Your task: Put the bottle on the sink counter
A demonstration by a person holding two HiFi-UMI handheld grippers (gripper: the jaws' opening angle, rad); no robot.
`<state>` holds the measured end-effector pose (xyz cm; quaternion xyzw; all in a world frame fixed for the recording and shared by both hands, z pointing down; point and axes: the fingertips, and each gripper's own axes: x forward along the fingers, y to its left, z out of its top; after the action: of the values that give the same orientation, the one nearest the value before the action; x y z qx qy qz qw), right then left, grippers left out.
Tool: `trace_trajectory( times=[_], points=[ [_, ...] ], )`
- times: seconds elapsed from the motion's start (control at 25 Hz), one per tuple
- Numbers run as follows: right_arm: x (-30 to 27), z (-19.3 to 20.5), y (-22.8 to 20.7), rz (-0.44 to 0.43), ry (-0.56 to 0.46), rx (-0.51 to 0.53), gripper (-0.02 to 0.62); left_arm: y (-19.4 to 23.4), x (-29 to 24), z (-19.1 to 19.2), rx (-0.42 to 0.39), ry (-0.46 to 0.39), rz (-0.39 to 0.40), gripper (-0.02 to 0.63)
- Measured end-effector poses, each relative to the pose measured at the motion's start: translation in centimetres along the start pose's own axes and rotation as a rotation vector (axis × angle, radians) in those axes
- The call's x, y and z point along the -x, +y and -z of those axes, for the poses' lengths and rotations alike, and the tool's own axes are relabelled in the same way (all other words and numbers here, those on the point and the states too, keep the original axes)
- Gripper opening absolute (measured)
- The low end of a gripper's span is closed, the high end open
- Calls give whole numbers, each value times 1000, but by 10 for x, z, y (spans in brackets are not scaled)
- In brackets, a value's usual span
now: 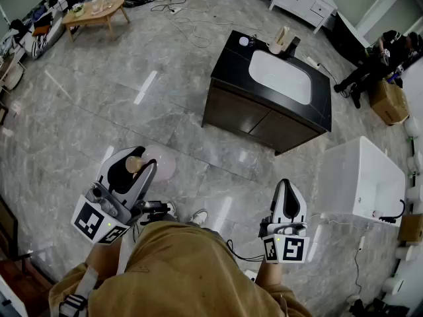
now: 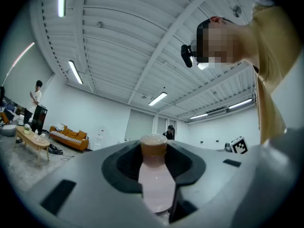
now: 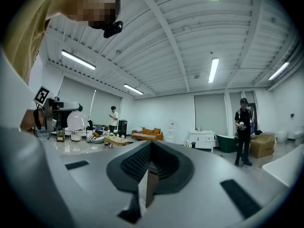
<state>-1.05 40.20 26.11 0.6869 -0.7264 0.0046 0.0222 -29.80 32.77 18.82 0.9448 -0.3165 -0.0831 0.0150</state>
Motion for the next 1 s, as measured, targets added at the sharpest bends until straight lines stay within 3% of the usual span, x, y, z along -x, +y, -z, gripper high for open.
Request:
trace_trajectory(
  times=[0.64, 1.0],
  points=[
    [4, 3, -10, -31, -8, -29, 5, -13, -8, 0, 2, -17, -6, 127],
    [3, 12, -25, -70, -2, 6, 6, -21, -23, 8, -14, -23, -45, 127]
  ],
)
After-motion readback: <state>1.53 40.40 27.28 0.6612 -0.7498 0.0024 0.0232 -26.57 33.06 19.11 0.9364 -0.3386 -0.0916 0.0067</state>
